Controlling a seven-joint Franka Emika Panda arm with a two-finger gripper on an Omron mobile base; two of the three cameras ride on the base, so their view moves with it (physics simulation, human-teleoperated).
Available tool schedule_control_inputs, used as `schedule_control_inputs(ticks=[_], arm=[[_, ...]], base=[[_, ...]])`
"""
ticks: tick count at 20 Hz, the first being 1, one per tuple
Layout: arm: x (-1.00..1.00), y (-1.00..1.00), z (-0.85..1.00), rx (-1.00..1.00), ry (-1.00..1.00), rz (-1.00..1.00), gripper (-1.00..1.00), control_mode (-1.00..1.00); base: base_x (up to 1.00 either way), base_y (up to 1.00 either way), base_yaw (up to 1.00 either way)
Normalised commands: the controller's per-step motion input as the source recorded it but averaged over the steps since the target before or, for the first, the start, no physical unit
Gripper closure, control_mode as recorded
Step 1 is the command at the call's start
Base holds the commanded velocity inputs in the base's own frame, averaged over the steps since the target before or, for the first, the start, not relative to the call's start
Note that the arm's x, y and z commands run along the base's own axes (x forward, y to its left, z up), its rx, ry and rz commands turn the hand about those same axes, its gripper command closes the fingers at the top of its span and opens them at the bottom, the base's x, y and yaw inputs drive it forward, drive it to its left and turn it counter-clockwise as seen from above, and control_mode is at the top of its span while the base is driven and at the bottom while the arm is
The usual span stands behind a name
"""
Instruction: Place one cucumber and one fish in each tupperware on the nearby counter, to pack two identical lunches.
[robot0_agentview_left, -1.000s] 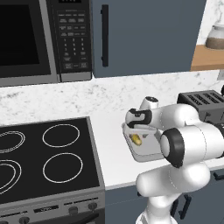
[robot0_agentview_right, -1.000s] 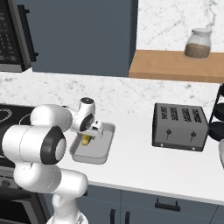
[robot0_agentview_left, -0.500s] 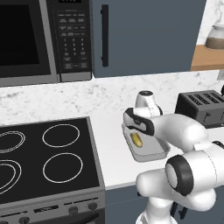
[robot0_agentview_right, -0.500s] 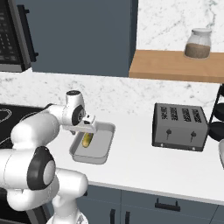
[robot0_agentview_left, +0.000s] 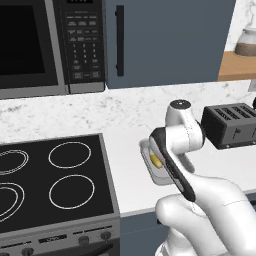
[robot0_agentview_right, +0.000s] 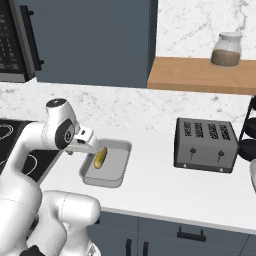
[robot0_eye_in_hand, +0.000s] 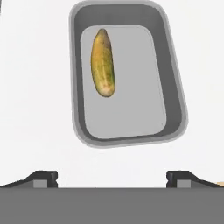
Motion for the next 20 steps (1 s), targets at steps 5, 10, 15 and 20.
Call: schedule_control_inputs(ticks=[5,10,15,20], arm=[[-0.84,-0.07,0.28,0.04,-0.1,0.0,-1.0,-1.0],[-0.09,-0.17,-0.01,0.03,-0.05,0.0,-1.0,-1.0],[0.0,0.0,0.0,0.0,-0.05,0.02,-1.0,-1.0],[0.0,0.0,0.0,0.0,0.0,0.0,-1.0,-1.0]], base=[[0.0,0.0,0.0],[0.0,0.0,0.0],[0.0,0.0,0.0],[0.0,0.0,0.0]])
